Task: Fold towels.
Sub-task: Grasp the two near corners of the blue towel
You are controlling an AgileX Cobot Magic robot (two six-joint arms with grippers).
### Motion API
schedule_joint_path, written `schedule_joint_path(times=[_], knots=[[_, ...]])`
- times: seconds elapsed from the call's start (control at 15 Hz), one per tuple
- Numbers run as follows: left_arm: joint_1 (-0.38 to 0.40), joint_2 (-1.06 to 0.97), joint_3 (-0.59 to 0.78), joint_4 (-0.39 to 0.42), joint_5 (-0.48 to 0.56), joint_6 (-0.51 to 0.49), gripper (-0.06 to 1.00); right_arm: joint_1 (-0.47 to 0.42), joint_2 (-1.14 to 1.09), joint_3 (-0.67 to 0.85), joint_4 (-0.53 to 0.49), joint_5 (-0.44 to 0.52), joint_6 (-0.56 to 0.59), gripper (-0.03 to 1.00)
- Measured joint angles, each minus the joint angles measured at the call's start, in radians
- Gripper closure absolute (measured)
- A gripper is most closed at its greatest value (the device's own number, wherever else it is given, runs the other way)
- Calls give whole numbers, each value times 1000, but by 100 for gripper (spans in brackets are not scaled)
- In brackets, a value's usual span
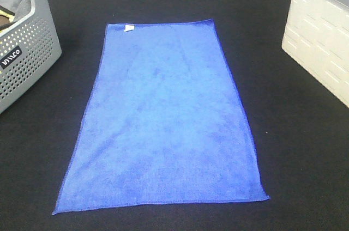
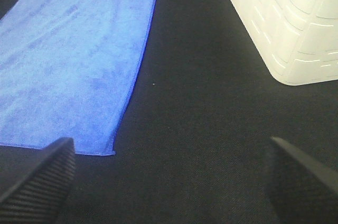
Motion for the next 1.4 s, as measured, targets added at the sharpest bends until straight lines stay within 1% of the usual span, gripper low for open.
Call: schedule_joint_path(times=[1.4], knots=[[0, 0, 0, 0, 0, 0, 26, 0, 0, 0, 0, 0, 0, 7]])
